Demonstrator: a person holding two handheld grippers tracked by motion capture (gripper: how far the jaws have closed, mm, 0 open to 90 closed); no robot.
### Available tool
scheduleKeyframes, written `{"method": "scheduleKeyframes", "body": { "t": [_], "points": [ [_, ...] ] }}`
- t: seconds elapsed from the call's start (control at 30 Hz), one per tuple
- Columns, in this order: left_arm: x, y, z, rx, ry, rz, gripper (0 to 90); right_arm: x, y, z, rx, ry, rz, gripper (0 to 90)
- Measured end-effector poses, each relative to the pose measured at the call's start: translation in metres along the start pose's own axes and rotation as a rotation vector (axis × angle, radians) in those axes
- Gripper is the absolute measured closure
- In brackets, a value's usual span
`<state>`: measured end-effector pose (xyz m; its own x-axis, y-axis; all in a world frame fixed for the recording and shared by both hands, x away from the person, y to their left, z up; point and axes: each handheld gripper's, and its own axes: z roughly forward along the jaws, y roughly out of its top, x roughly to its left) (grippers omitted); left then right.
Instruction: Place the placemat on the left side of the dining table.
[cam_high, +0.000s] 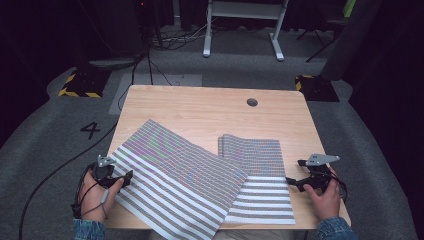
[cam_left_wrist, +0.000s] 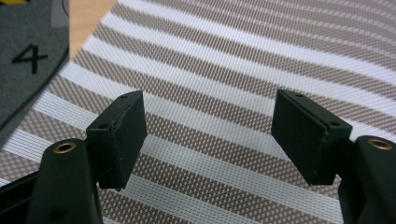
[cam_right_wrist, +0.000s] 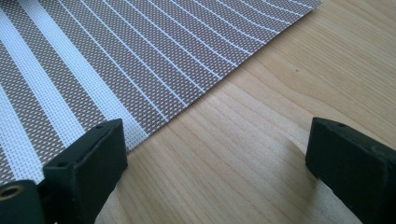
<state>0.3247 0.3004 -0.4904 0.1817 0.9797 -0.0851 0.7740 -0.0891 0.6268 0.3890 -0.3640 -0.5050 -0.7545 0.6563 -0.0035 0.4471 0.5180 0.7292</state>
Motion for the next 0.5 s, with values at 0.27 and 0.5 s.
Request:
{"method": "scheduleKeyframes", "body": {
  "t": [0.27,0.5],
  "points": [
    [-0.0006,-0.0011,0.0090,-0.050,0.027,0.042,27.5,0.0000,0.0000,0.0000,0.000,0.000,0.000,5.4],
    [-0.0048,0.0049,0.0124,-0.063,0.013,0.066,44.2,0.0000,0.0000,0.0000,0.000,0.000,0.000,5.4]
  ]
}}
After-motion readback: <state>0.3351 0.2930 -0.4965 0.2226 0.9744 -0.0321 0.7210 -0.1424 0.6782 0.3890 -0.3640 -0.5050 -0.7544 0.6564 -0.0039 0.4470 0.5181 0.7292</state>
